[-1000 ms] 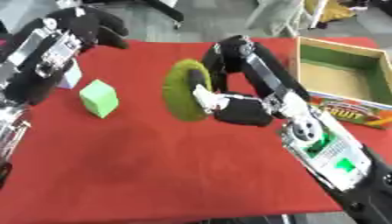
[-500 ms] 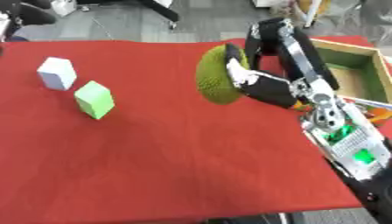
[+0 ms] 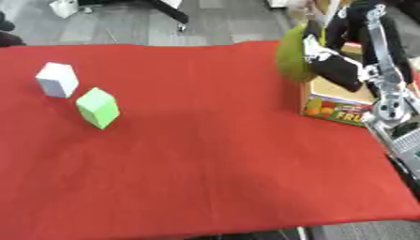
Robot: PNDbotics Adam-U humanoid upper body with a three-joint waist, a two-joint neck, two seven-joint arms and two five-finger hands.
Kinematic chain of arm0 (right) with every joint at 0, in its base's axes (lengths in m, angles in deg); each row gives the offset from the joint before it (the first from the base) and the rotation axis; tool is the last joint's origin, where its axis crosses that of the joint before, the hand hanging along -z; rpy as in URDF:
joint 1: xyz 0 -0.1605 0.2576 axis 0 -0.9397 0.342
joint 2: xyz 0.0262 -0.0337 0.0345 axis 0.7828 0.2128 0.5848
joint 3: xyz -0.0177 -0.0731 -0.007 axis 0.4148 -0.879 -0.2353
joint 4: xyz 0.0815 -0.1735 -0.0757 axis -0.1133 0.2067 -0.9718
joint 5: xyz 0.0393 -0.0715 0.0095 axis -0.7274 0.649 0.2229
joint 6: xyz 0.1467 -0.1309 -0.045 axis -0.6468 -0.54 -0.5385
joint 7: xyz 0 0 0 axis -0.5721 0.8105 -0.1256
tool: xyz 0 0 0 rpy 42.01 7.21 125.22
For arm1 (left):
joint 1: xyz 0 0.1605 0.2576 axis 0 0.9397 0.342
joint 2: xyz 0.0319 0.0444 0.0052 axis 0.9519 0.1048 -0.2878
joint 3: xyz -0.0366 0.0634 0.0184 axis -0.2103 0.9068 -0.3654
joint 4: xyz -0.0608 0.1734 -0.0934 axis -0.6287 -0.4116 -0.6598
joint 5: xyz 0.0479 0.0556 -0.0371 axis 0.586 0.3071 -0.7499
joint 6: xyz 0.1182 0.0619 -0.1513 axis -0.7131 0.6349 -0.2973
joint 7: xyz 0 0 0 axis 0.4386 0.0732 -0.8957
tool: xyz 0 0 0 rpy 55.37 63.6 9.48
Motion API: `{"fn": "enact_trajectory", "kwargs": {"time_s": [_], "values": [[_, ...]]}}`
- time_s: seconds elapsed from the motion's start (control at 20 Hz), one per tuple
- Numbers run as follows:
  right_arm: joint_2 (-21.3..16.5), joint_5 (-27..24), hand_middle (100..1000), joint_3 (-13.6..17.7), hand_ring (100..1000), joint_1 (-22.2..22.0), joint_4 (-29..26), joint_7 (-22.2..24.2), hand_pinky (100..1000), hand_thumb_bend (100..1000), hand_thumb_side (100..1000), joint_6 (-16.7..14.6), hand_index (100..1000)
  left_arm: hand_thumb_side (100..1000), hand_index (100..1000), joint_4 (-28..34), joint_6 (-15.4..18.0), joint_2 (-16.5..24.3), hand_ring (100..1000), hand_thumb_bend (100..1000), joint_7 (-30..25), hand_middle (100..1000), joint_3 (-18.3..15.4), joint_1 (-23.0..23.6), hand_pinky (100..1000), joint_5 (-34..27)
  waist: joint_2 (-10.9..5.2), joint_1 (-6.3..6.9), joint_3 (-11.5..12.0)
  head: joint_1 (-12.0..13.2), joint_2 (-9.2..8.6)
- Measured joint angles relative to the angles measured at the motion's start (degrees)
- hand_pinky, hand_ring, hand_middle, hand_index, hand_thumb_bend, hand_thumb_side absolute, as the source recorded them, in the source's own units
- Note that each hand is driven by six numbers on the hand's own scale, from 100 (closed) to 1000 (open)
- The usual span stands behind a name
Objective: Pick up the objects with one hand, pass them to the other hand, and then place them into the box on the other side of the table.
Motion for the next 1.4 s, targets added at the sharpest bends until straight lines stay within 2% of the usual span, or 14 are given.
{"fn": "enact_trajectory", "kwargs": {"time_s": [0.2, 0.4, 0.8, 0.85, 0.9, 1.0, 1.05, 1.1, 1.2, 1.3, 1.35, 1.4], "values": [[-2.01, -0.71, 322, 2.43, 366, 0.49, 6.16, -3.47, 260, 100, 187, 1.09, 308, 775, 734, 0.00, 0.42, -0.87, 639, 112, 0.92, 631, -0.81, 1.71, 798, 0.79, 0.00, -0.08, 0.41, -0.73, 0.00], [-2.86, -1.84, 319, 3.96, 366, 2.81, 14.11, -6.34, 257, 100, 214, 1.59, 307, 777, 734, 0.00, 0.80, -1.55, 638, 112, 1.57, 629, -1.38, 2.62, 798, 1.37, 0.00, -0.08, 0.80, -1.42, 0.00], [-2.55, -5.08, 317, 4.69, 369, 9.38, 36.08, -10.09, 260, 100, 304, 0.89, 310, 777, 732, 0.00, 1.33, -2.81, 637, 112, 2.05, 628, -1.73, 3.27, 798, 2.09, 0.00, -0.08, 1.70, -2.71, 0.01], [-2.25, -5.38, 319, 4.83, 370, 10.32, 38.89, -10.53, 261, 100, 249, 0.57, 311, 777, 731, 0.00, 1.47, -3.02, 637, 112, 2.06, 627, -1.73, 3.32, 798, 2.21, 0.00, -0.08, 1.81, -3.17, 0.01], [-1.96, -5.61, 319, 5.00, 371, 11.21, 41.65, -10.99, 262, 100, 312, 0.27, 313, 776, 731, 0.00, 1.65, -3.12, 637, 112, 2.01, 627, -1.73, 3.35, 798, 2.36, 0.00, -0.08, 2.01, -3.73, 0.02], [-1.25, -5.86, 322, 5.27, 374, 12.90, 46.76, -12.01, 264, 100, 328, -0.17, 327, 774, 731, 0.00, 2.02, -3.54, 636, 113, 1.84, 626, -1.73, 3.41, 798, 2.53, 0.00, -0.08, 2.33, -5.12, 0.02], [-0.97, -5.86, 325, 5.41, 375, 13.68, 49.16, -12.61, 266, 100, 326, -0.21, 348, 774, 731, 0.00, 2.22, -3.66, 636, 112, 1.77, 626, -1.73, 3.45, 798, 2.67, 0.01, -0.08, 2.47, -5.91, 0.02], [-0.70, -5.84, 338, 5.66, 380, 14.43, 51.49, -13.28, 272, 100, 324, -0.13, 407, 775, 730, 0.00, 2.44, -3.86, 636, 112, 1.69, 626, -1.73, 3.51, 798, 2.85, 0.03, -0.08, 2.57, -6.69, 0.02], [-0.14, -5.83, 368, 6.14, 396, 15.65, 55.76, -14.78, 290, 100, 384, 0.07, 499, 776, 730, 0.00, 2.77, -4.04, 635, 113, 1.56, 625, -1.72, 3.66, 798, 3.09, 0.07, -0.08, 2.76, -8.17, 0.02], [0.43, -5.80, 422, 6.53, 422, 16.56, 59.72, -16.00, 317, 100, 484, 0.32, 618, 777, 730, 0.00, 2.95, -4.45, 635, 113, 1.42, 625, -1.72, 3.69, 798, 3.36, 0.07, -0.08, 2.94, -9.37, 0.02], [0.69, -5.75, 472, 6.69, 446, 16.90, 61.47, -16.21, 335, 100, 586, 0.39, 719, 778, 729, 0.00, 3.02, -4.58, 635, 114, 1.37, 625, -1.72, 3.74, 798, 3.44, 0.07, -0.08, 3.11, -9.83, 0.02], [0.91, -5.64, 499, 6.75, 459, 17.07, 63.00, -16.15, 343, 100, 641, 0.41, 771, 779, 729, 0.00, 3.11, -4.70, 635, 114, 1.33, 625, -1.72, 3.81, 798, 3.48, 0.07, -0.08, 3.20, -10.21, 0.02]]}}
